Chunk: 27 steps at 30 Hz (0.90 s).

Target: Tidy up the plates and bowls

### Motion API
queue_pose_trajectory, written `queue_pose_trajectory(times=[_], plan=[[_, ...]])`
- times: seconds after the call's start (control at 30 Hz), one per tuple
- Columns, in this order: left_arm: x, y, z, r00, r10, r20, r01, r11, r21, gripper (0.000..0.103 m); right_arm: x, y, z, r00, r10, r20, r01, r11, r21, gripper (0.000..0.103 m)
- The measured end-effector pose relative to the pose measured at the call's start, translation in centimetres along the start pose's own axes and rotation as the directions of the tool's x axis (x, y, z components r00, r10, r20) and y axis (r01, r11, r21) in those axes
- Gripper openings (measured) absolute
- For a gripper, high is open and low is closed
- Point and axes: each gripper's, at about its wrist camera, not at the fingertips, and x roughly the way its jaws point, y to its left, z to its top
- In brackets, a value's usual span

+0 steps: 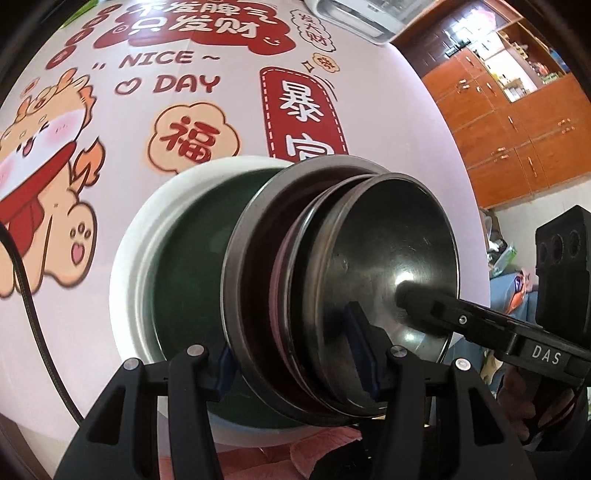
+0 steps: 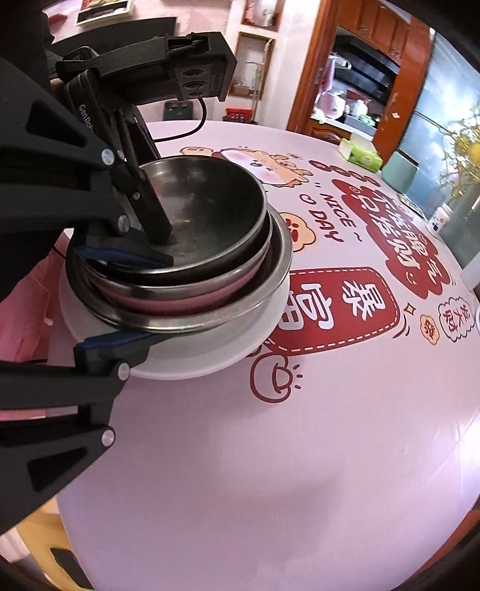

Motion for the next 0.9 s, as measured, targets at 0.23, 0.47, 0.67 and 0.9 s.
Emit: queue_pose_trajectory(times=[0.23, 0.47, 0.67, 0.9], plan=[[-0.8, 0.6, -1.4, 0.996, 0.019, 0.083, -0.016, 0.999, -0.035, 0.051, 0.1, 0.8, -1.1, 0.997, -0.046, 0.058, 0.050, 0.997, -0.066, 0.033], [-2.1, 1.3, -2.7, 0.990, 0.059, 0.127, -0.054, 0.997, -0.046, 0.052, -0.6, 1.2, -2.8, 0.991, -0.074, 0.112, 0.083, 0.994, -0.077, 0.036], [-3.5, 1.5, -4.0, 0.981, 0.076, 0.178, -0.065, 0.995, -0.070, 0.053, -1.7, 1.8, -4.1, 0.987, -0.065, 0.145, 0.079, 0.992, -0.096, 0.047], [-5.3, 1.1, -5.8, 0.968, 0.096, 0.230, -0.079, 0.994, -0.082, 0.056, -3.0, 2.3, -5.1, 0.980, -0.059, 0.192, 0.083, 0.990, -0.116, 0.062]])
